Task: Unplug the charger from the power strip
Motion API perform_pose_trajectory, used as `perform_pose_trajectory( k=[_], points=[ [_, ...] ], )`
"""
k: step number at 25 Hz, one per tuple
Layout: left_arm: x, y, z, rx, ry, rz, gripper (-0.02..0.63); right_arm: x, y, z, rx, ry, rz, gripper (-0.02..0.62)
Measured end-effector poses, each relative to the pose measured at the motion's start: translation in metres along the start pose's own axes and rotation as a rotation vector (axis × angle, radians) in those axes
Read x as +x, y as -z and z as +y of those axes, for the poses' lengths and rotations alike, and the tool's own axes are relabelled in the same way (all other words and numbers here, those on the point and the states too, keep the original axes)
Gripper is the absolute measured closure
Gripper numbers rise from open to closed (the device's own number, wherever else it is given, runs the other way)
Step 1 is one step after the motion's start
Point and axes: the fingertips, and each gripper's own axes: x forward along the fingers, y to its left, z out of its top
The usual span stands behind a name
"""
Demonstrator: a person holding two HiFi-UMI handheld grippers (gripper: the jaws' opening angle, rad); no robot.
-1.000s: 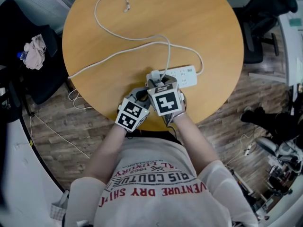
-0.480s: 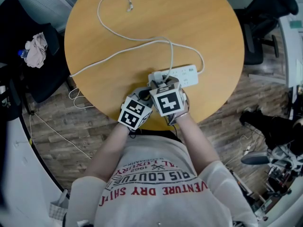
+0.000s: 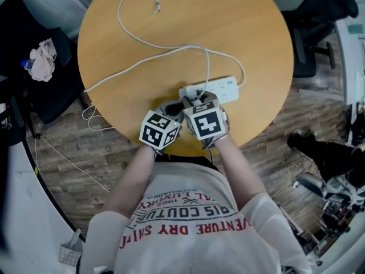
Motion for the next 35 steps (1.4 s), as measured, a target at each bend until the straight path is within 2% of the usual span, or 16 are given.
perform_pose_trajectory(
  k=[4,9,11,16,19,23,25,30,35],
  points=[
    [0.002,0.000,0.000,-0.005,-0.008,-0.006,0.578,0.002,0.001,-0.002,0.010,-0.013,0.034,0.431],
    [0.006,0.002,-0.004,0.071,-0.005,0.025,0.578,0.002,0.005,-0.007,0.045,-0.029,0.118,0.431],
    [0.005,0.003,-0.004,0.075,-0.008,0.023,0.578,0.002,0.006,-0.006,0.053,-0.032,0.135,0.433],
    [0.006,0.000,-0.002,0.015,-0.001,0.010,0.578,0.002,0.005,-0.003,0.005,-0.043,0.105,0.433],
    [0.006,0.003,-0.004,0.034,-0.010,0.003,0.578,0.001,0.007,-0.002,-0.014,-0.047,0.088,0.433],
    [0.008,0.004,-0.006,0.080,-0.021,0.007,0.578,0.001,0.009,-0.002,0.006,-0.053,0.130,0.433],
    [0.009,0.004,-0.006,0.071,-0.018,0.012,0.578,0.000,0.012,-0.002,0.008,-0.048,0.154,0.433],
    [0.008,0.004,-0.006,0.039,0.005,0.021,0.578,-0.002,0.011,-0.003,-0.021,-0.019,0.124,0.434],
    [0.011,0.008,-0.011,0.012,0.036,0.027,0.578,-0.003,0.017,-0.003,0.013,-0.057,0.111,0.434]
  ],
)
